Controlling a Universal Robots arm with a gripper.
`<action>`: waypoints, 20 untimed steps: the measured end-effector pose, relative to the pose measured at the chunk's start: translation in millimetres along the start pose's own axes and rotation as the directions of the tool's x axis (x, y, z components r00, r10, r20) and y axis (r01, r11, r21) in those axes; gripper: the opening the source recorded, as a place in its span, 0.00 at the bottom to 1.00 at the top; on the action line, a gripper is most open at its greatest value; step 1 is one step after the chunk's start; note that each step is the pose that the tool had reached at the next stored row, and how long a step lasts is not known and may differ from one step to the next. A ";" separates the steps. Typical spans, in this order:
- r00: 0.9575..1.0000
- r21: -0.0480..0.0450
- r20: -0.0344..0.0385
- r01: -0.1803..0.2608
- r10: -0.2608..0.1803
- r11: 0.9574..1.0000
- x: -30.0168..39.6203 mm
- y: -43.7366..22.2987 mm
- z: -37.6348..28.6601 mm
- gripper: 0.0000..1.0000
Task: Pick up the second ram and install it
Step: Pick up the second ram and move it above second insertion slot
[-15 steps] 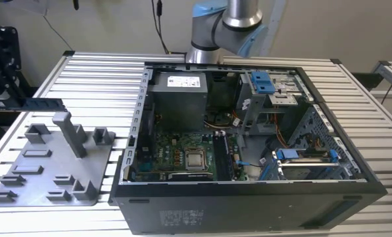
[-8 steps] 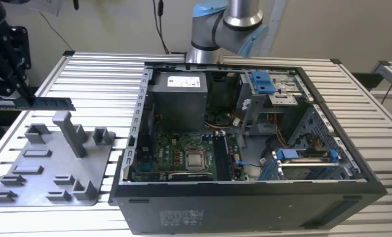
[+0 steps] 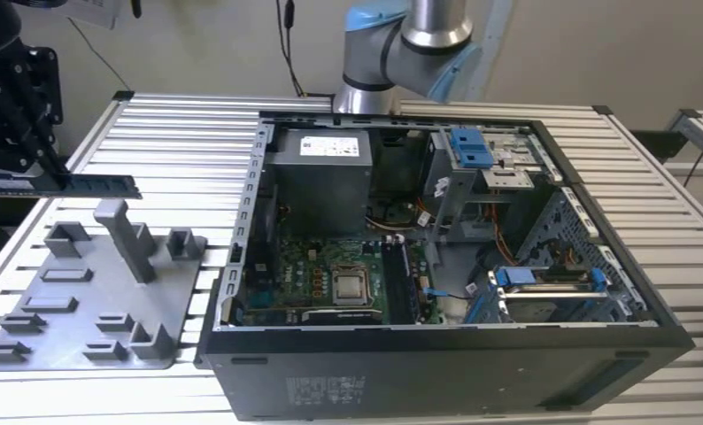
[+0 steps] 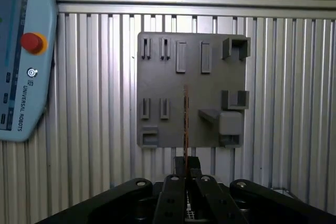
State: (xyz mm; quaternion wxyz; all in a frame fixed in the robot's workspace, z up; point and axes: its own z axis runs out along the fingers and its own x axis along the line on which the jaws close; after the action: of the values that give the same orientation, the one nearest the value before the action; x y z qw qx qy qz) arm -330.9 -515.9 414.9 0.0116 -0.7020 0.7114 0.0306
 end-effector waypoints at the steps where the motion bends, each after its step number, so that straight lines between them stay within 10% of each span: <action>1: 1.000 -0.005 0.000 0.000 0.000 1.000 0.0 -1.4 0.0 0.14; 4: 1.000 -0.016 0.000 -0.001 0.001 1.000 -0.1 -7.1 -0.1 0.14; 20: 1.000 -0.018 -0.001 0.027 -0.027 0.999 1.3 -30.7 -0.8 0.14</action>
State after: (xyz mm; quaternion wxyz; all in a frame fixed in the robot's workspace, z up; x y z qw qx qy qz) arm -300.3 -517.7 414.7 0.0054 -0.7115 0.7017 0.0366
